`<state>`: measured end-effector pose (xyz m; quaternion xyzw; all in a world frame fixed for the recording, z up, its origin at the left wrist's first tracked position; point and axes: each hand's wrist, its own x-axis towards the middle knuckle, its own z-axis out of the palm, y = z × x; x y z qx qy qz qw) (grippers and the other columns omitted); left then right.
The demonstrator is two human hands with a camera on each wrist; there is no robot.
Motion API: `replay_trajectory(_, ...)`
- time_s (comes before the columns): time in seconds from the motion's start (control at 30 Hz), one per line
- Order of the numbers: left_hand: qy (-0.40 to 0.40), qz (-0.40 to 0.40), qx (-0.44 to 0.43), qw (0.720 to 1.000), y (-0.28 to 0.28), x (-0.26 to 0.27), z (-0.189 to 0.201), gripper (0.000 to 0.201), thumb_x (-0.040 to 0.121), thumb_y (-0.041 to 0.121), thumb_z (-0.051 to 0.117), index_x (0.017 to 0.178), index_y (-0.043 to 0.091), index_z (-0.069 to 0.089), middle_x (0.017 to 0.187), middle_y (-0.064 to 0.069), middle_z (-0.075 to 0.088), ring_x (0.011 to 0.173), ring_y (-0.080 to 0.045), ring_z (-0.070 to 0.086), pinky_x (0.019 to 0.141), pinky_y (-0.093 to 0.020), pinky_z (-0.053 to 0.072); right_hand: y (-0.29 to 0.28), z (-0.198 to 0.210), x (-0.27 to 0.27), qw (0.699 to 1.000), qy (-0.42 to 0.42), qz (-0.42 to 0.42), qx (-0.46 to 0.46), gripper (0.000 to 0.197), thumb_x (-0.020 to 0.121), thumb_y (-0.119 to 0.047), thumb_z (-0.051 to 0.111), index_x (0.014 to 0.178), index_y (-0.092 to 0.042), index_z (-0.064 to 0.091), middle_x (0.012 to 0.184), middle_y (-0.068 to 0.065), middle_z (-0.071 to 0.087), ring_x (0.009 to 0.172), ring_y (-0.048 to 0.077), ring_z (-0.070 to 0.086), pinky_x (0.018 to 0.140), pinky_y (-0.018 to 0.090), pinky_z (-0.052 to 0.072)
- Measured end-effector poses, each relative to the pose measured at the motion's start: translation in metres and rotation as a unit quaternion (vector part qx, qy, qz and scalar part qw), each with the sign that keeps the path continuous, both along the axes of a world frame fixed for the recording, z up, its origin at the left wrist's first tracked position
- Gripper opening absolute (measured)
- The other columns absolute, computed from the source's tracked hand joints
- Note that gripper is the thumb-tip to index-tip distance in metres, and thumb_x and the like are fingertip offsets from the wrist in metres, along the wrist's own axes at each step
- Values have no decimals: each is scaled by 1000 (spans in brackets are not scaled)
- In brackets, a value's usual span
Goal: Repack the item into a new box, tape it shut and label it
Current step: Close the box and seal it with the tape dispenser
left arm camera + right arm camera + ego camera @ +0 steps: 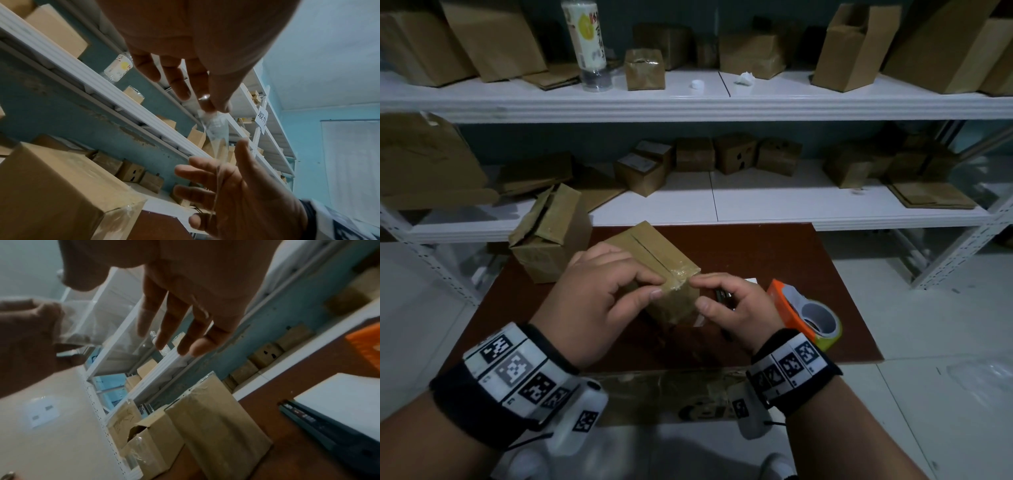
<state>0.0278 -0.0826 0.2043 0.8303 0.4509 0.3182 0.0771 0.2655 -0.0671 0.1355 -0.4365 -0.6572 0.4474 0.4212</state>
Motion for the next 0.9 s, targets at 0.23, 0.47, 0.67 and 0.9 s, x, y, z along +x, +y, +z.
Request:
replay_trajectory(0.23, -78, 83, -24, 993, -3, -2, -13, 22, 82, 51, 62, 97, 38, 72, 92, 26, 62, 91, -1, 62, 80, -33, 52, 7, -5, 10, 997, 26, -25, -70, 11, 77, -9, 84, 82, -13, 75, 72, -7, 70, 67, 2, 61, 65, 14, 50)
replay_trajectory(0.47, -144, 186, -144, 961, -4, 8, -36, 42, 82, 28, 78, 122, 30, 66, 77, 21, 73, 93, 6, 64, 94, -28, 46, 20, -22, 21, 990, 67, -109, -66, 14, 79, -10, 83, 74, -17, 73, 70, -7, 72, 69, 7, 65, 65, 23, 52)
replay_trajectory(0.67, -143, 222, -252, 931, 0, 16, -55, 9, 82, 31, 78, 87, 32, 71, 74, 15, 73, 76, 0, 67, 75, -32, 53, 28, -28, 19, 985, 49, -155, -64, 11, 80, -11, 84, 76, -16, 74, 68, -11, 71, 67, 3, 63, 64, 21, 52)
replay_trajectory(0.9, -180, 252, -277, 910, 7, 22, -72, 10, 86, 30, 74, 80, 27, 67, 84, 10, 70, 81, -9, 64, 66, -29, 47, 45, -33, 13, 981, -29, -189, -36, 15, 82, -21, 82, 72, -26, 72, 77, -11, 72, 74, 0, 64, 68, 17, 52)
